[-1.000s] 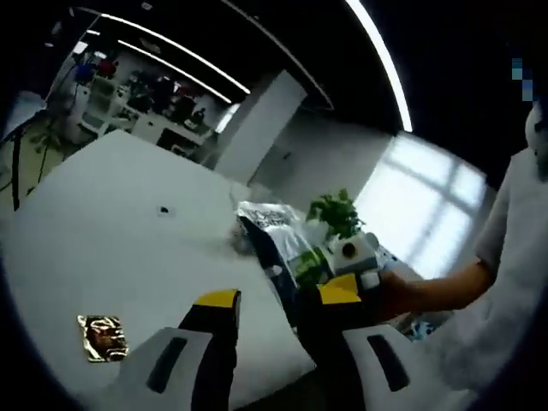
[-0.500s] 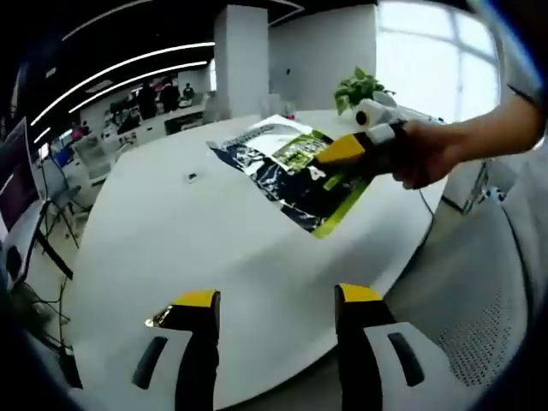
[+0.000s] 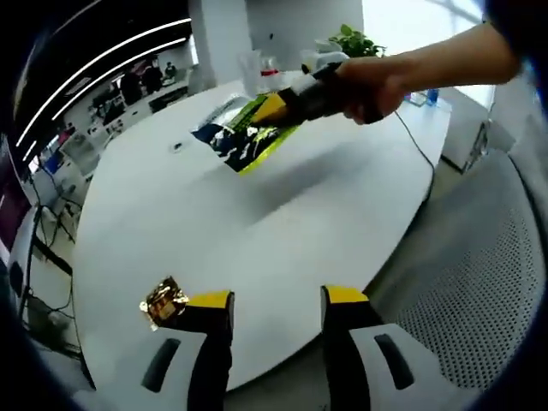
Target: Arrange the skincare products in the storage area until every visible bottle or jar stands upright without overlapping.
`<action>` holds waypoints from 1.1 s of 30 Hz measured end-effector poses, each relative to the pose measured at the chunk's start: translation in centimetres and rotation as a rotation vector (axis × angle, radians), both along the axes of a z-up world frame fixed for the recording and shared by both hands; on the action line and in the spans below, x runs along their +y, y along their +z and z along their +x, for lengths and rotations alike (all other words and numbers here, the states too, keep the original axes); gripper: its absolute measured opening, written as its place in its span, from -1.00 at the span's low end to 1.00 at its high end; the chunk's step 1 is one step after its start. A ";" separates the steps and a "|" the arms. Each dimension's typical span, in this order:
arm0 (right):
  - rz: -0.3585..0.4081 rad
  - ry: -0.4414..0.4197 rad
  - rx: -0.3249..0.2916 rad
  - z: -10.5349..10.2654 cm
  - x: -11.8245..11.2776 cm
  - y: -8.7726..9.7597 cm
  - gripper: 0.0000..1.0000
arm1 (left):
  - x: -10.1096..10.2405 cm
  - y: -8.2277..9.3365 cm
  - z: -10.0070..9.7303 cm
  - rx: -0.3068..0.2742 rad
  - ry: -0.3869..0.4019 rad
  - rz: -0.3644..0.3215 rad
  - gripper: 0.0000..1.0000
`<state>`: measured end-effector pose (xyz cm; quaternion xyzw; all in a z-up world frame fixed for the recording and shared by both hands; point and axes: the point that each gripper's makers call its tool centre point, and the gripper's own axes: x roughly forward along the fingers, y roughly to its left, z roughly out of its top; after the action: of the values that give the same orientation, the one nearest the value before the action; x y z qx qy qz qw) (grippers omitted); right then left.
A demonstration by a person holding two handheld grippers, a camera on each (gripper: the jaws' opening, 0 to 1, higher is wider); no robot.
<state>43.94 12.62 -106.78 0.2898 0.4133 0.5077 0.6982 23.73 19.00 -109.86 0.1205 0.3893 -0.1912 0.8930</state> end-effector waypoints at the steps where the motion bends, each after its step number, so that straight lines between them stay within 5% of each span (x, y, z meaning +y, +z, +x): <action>1: -0.007 0.000 -0.005 -0.3 0.3 0.1 -1.00 | 0.0 0.0 0.0 0.000 0.002 0.001 -0.27; 15: -0.146 -0.028 -0.008 2.3 1.4 -2.6 -1.00 | 0.6 -0.1 -0.2 0.006 0.021 0.010 -0.31; 25: -0.245 -0.115 -0.010 5.1 0.1 -3.8 -1.00 | 0.9 -0.3 -0.3 0.012 0.024 0.015 -0.32; 33: -0.371 -0.144 -0.103 7.5 -1.1 -3.8 -1.00 | 1.0 -0.6 -0.4 0.019 0.021 0.020 -0.33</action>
<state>51.44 11.50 -110.54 0.1589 0.4417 0.3856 0.7943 23.37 20.02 -110.42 0.1235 0.4007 -0.1791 0.8900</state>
